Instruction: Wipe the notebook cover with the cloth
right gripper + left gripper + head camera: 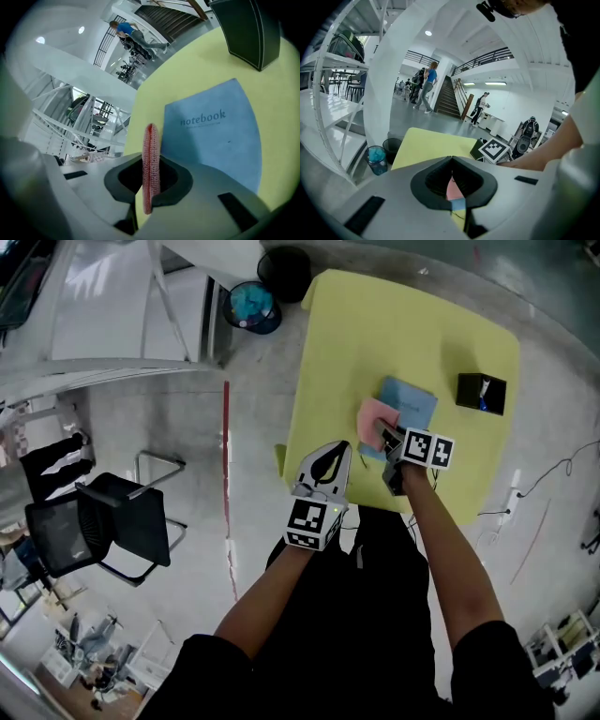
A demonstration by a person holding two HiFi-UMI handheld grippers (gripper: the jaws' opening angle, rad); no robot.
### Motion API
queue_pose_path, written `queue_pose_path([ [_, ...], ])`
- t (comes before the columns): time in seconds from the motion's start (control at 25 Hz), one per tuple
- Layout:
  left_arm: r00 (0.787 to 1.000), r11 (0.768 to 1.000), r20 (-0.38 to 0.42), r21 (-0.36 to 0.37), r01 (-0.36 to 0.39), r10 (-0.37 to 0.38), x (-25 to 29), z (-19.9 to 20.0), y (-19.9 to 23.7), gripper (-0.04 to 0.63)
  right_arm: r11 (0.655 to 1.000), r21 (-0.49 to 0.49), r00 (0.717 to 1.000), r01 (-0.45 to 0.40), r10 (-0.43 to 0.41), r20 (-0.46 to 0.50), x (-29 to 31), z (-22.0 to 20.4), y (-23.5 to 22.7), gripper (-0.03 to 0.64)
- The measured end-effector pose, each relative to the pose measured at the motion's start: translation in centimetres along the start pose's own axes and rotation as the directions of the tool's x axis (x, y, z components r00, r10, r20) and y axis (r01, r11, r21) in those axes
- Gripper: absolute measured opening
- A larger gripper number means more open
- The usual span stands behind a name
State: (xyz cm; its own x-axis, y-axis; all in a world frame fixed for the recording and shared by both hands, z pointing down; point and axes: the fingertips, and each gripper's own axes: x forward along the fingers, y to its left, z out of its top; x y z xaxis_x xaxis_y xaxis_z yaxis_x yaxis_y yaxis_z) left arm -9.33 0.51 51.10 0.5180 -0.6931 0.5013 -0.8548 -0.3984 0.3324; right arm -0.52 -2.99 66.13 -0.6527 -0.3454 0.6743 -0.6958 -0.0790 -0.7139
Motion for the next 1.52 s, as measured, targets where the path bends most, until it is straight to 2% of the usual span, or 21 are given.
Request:
queue_pose_path([
  [0.12,1.0,1.0,-0.012,-0.019,-0.011,0.011,0.4,-0.4,0.1,0.008,1.0,0.016,1.0,-0.013,0.013,0.006,0.8,0.2,-0.6,0.037],
  [0.32,0.999,1.0,-0.043,-0.009,0.001,-0.002,1.0,-0.9,-0.6,0.008,0.999,0.021,0.999,0.039,-0.038,-0.017,1.6,0.4,-2.1,0.037],
  [0.64,0.995,0.995,-0.018,0.003,0.096,-0.096,1.4,-0.3,-2.4,0.008,0.997,0.01,0.995,0.082,-0.082,-0.06,1.6,0.4,-2.6,0.037],
  [1.2,0.997,0.997,-0.024,0.026,0.069,-0.068,0.6,-0.1,-1.8,0.008,0.995,0.012,0.993,0.097,-0.095,-0.072,0.2,0.1,-3.9,0.035],
  [1.52,0.998,0.998,-0.045,0.036,0.042,-0.04,0.8,-0.5,-2.9,0.008,0.994,-0.006,0.99,0.113,-0.113,-0.085,-1.0,0.0,-4.9,0.037],
])
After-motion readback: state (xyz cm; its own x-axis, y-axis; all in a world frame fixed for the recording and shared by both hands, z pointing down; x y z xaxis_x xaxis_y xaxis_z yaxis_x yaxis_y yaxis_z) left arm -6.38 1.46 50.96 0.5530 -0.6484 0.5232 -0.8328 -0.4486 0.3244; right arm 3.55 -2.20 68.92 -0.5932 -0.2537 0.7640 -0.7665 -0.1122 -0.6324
